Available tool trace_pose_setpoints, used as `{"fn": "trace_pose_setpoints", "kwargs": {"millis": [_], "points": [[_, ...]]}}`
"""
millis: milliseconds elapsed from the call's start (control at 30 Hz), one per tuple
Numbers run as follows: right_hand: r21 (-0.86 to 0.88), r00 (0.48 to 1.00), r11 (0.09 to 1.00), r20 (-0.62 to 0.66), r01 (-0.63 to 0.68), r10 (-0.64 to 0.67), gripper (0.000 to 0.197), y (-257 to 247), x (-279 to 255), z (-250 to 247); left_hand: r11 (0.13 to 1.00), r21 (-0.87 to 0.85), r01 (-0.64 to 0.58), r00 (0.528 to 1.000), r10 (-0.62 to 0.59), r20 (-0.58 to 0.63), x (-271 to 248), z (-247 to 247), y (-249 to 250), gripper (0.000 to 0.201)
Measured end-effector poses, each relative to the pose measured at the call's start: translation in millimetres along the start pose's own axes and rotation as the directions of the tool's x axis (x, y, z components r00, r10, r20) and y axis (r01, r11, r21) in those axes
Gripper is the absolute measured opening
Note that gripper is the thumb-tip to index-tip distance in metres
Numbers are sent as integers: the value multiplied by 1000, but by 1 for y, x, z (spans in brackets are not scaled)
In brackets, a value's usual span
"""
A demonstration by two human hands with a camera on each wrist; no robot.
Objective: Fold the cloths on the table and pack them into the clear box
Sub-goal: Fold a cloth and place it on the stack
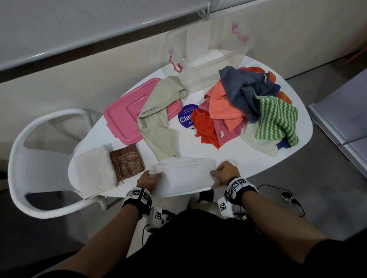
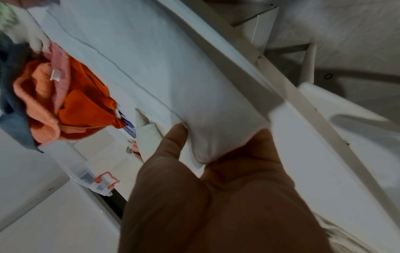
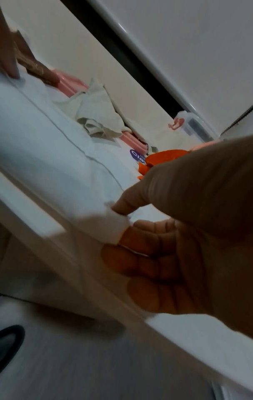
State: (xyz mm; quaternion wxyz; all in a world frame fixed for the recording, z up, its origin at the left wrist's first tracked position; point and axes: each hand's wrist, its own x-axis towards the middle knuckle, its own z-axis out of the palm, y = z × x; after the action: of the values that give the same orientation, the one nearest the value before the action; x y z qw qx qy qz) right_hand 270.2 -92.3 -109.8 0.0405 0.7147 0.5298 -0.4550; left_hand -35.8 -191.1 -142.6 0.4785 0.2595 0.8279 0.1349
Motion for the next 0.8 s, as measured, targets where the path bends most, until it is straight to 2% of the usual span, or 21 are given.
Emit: {"fn": "trace_pose_setpoints", "kwargs": {"millis": [67, 167, 233, 300, 367, 433, 500, 533, 600, 700, 800], "points": [[38, 999, 999, -24, 39, -38, 28, -5, -1, 0, 999, 27, 33, 999, -33, -19, -21, -4, 18, 53], [215, 992, 969, -39, 126, -121, 26, -18, -4, -1, 995, 46, 92, 996, -91, -24, -28, -2, 24, 52], [321, 998, 945, -37, 57, -48, 35, -23, 1, 1, 996, 50, 80, 996, -79, -34, -25, -2, 20, 58], [371, 994, 923, -4, -101, 110, 48, -21, 6, 3, 998, 20, 54, 998, -54, -14, -23, -3, 16, 64], [435, 975, 873, 69, -221, 212, 41, -18, 5, 5, 1000, -25, 1, 1000, 0, 20, -23, -3, 11, 71], [431, 969, 868, 137, -246, 206, 25, -22, 1, 5, 995, -74, -65, 997, 67, 24, -25, -3, 10, 71], [368, 972, 910, 197, -194, 127, 18, -27, -4, 4, 982, -130, -139, 990, 142, 15, -36, -6, 22, 60], [343, 974, 925, 207, -164, 96, 18, -29, -3, 4, 966, -159, -206, 977, 211, 18, -44, -8, 34, 52], [325, 979, 936, 188, -135, 76, 34, -34, -2, 3, 918, -206, -339, 935, 352, 34, -61, -15, 60, 32], [286, 995, 957, 97, -43, 15, 43, -35, 3, 0, 841, -196, -505, 846, 527, 83, -89, -31, 100, 22], [509, 991, 851, -39, 131, -129, 41, -39, 4, -5, 745, -168, -645, 718, 667, 200, -112, -46, 131, 24]]}}
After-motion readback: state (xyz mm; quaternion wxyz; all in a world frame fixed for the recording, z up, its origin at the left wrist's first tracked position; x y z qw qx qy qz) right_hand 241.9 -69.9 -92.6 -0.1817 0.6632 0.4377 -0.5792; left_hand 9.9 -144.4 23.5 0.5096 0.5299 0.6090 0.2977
